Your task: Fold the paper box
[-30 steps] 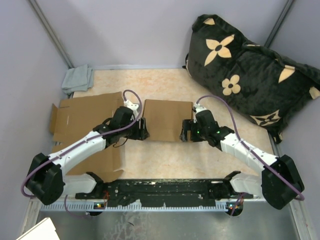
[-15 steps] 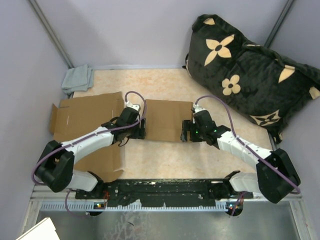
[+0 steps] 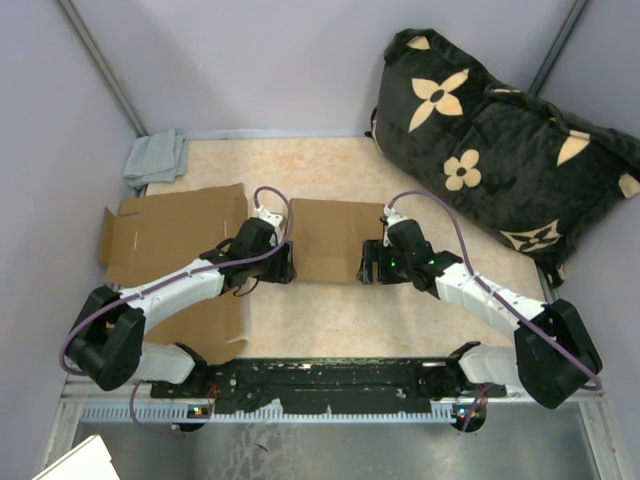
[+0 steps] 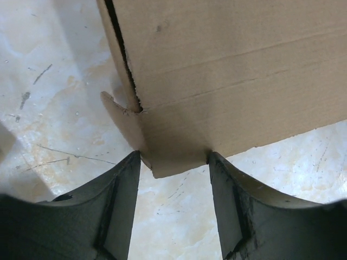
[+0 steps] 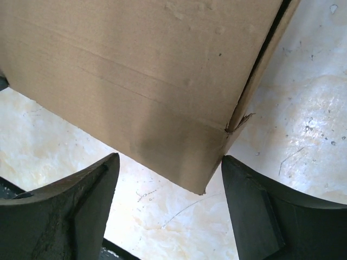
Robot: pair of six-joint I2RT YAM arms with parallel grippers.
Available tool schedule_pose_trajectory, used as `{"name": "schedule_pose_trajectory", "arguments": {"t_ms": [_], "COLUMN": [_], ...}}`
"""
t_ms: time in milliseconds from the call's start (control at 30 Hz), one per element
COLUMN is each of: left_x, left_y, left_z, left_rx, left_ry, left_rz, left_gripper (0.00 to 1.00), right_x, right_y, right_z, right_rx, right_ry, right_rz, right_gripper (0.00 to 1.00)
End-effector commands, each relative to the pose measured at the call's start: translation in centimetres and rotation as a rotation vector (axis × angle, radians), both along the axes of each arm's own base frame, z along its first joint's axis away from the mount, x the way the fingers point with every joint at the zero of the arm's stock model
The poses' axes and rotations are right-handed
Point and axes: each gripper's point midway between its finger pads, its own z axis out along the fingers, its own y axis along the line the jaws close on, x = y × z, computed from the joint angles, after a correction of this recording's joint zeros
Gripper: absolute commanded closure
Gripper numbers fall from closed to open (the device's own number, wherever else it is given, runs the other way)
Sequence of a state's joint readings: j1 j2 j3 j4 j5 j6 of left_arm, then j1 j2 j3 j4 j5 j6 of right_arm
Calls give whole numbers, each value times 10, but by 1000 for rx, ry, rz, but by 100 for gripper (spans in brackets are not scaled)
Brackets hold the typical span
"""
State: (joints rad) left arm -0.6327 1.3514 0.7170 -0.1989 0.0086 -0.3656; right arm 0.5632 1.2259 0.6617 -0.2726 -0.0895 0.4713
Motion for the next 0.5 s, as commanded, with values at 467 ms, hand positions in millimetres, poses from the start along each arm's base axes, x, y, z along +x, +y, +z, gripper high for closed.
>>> {"name": "schedule_pose_trajectory", "arguments": {"t_ms": [467], "left_x": [-20], "left_y": [-11], "left_z": [33], "left_rx": [-76], "left_ry": [48], "left_rz": [-59], "left_gripper": [52], "right_x": [-6], "right_y": [10], "right_z": [37], "right_rx": [82], "right_ry": [-52], "right_rz": [33], "right_gripper": [37]}}
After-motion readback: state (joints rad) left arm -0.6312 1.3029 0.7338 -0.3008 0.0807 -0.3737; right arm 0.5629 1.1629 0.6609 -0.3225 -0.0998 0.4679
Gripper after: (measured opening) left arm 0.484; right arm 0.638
